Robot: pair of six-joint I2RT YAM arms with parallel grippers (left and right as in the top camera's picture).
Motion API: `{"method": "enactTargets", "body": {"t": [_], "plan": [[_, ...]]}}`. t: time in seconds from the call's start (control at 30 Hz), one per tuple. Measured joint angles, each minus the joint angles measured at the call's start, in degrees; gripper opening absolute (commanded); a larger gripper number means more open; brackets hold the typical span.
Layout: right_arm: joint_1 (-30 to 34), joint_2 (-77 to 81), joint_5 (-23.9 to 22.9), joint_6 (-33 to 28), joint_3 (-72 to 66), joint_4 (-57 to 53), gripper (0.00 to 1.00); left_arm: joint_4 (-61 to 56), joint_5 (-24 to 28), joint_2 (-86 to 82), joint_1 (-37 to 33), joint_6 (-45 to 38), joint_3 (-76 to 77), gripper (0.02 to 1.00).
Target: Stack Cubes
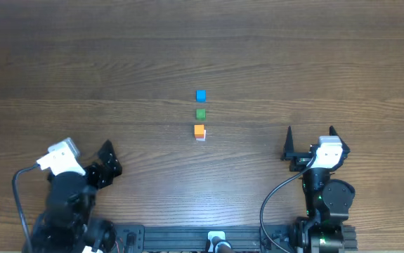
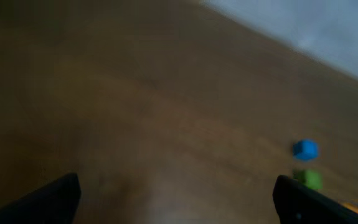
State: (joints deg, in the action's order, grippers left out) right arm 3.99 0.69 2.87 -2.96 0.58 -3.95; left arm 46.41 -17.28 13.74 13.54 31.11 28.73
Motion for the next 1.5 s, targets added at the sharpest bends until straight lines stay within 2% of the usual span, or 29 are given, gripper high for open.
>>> {"method": "enactTargets", "body": {"t": [0.1, 0.27, 0.47, 1.17, 1.5], "plan": [[0.0, 0.0, 0.0, 0.0, 0.0, 0.0, 0.991, -3.5, 5.1, -3.1, -4.5, -8.4, 0.0, 1.0], [0.0, 0.0, 0.0, 0.0, 0.0, 0.0, 0.993, -10.5, 20.3, -6.2, -12.3, -25.1, -1.2, 0.998], [0.0, 0.0, 0.0, 0.0, 0.0, 0.0, 0.993, -20.5, 27.1, -9.8, -13.7, -31.2, -10.7, 1.0], [0.0, 0.0, 0.0, 0.0, 0.0, 0.0, 0.993, -41.6, 29.5, -12.2, -13.7, -33.1, -26.7, 1.0], [0.0, 0.0, 0.0, -0.1, 0.0, 0.0, 0.991, -42.0, 29.6, -12.2, -13.7, -33.1, -27.5, 1.0]]}}
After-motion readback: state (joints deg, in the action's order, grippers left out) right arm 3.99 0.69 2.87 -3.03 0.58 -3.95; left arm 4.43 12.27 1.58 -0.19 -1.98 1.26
